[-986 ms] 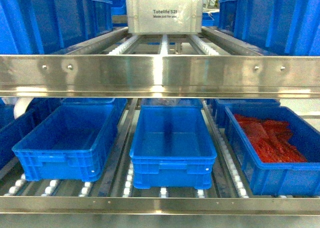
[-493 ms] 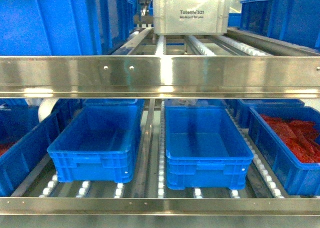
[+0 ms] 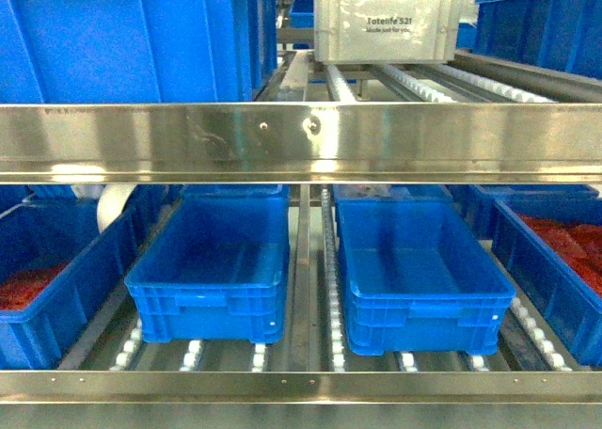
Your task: Sort blue parts and orange caps into right shelf containers
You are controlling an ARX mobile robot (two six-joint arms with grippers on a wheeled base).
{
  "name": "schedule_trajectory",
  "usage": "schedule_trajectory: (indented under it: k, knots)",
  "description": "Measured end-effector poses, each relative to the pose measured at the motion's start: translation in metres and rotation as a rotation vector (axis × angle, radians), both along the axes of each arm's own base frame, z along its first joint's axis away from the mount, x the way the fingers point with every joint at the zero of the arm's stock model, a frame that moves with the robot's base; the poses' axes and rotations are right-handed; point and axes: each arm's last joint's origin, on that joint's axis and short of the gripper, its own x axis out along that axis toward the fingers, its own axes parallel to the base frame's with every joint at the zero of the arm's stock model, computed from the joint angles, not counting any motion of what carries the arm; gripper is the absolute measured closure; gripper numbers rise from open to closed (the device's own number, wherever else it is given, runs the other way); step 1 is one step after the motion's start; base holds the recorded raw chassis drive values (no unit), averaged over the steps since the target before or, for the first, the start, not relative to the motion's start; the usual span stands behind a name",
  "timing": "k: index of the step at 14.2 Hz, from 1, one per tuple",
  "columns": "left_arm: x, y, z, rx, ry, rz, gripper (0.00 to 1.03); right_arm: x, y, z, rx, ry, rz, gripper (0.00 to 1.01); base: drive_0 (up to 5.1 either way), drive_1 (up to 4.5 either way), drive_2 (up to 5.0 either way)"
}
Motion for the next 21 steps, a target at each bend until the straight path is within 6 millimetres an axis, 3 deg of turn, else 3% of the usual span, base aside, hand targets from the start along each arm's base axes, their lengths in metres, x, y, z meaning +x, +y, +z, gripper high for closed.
schedule_trajectory:
  k: [21]
  knots:
    - [0.0000,-0.0001,0.0000,0.000,0.000,-0.002,0.61,0.0000,-0.0001,0.0000,0.000,0.000,-0.004,0.58,-0.2,0.12,0.1]
